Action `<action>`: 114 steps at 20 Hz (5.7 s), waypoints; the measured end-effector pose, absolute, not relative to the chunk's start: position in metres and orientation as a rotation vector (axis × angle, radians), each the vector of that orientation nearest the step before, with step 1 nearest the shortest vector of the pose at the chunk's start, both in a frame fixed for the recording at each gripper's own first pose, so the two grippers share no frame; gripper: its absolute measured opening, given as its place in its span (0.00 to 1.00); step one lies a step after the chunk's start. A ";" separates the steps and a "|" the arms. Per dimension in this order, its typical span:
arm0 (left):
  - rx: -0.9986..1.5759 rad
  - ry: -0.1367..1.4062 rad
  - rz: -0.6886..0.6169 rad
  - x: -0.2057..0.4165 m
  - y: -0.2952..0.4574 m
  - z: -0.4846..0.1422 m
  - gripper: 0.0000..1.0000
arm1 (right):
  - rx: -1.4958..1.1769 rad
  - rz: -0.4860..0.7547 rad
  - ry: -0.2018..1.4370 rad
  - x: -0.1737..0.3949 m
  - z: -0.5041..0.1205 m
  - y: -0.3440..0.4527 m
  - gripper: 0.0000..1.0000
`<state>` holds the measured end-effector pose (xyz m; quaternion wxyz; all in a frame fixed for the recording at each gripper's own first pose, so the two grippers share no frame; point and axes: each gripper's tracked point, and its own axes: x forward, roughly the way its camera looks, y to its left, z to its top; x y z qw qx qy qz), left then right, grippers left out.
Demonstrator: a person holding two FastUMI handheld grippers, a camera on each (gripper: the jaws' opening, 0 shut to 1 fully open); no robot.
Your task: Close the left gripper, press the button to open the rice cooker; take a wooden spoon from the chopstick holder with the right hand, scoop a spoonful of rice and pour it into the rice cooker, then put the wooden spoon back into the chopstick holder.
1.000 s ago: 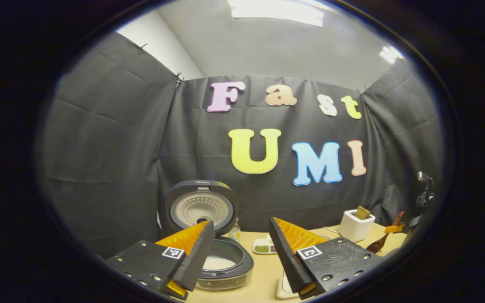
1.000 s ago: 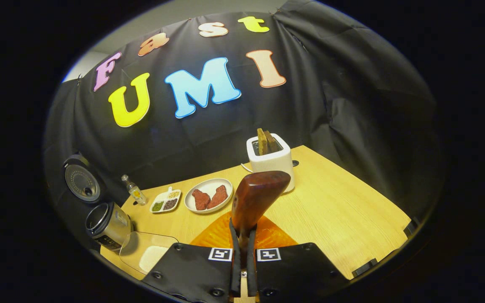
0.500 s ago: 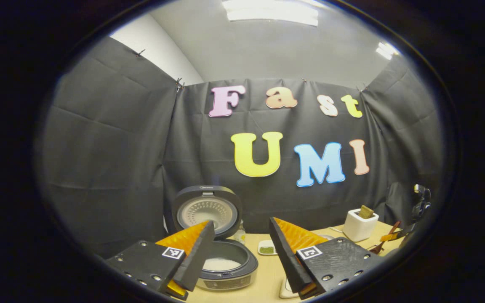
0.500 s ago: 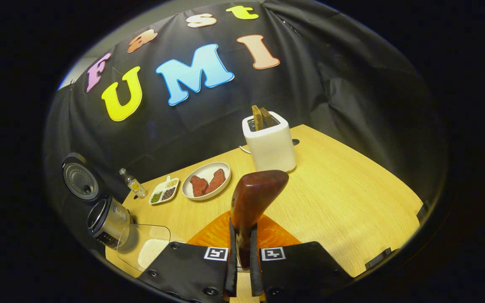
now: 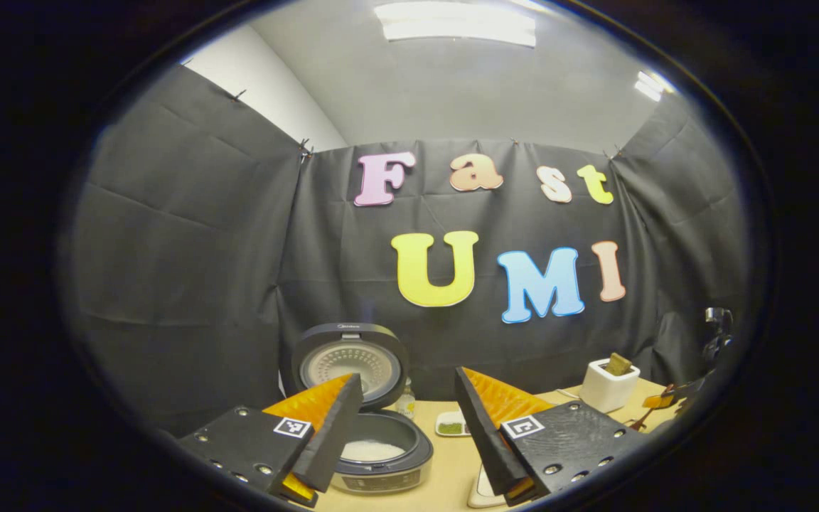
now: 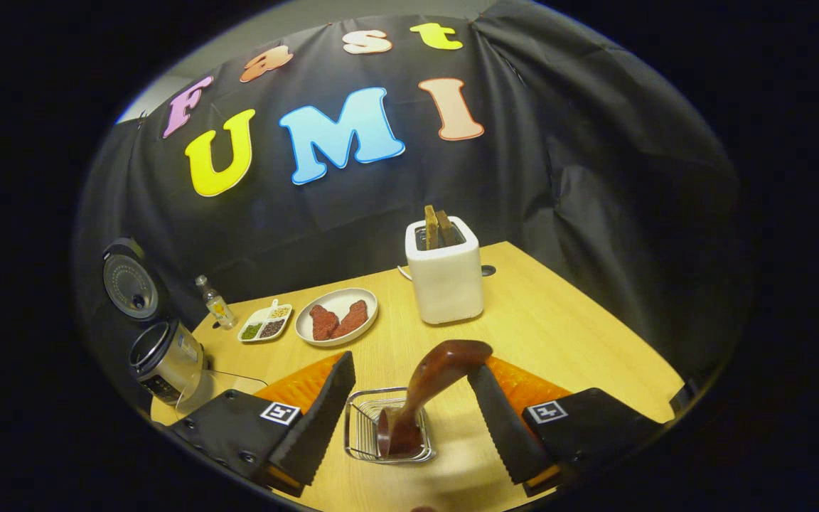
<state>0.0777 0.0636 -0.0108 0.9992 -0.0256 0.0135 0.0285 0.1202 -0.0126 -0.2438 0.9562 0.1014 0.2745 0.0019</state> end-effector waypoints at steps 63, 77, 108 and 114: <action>-0.063 0.293 0.228 0.325 0.196 -0.089 0.82 | -0.027 -0.005 0.309 0.081 -0.110 0.010 1.00; -0.054 0.382 0.239 0.248 0.163 -0.137 0.82 | -0.016 0.036 0.307 0.059 -0.110 -0.018 1.00; -0.021 0.526 0.259 0.176 0.135 -0.252 0.89 | -0.006 0.032 0.344 0.052 -0.127 -0.036 1.00; -0.022 0.549 0.269 0.174 0.135 -0.261 0.88 | -0.009 0.036 0.356 0.053 -0.132 -0.033 0.97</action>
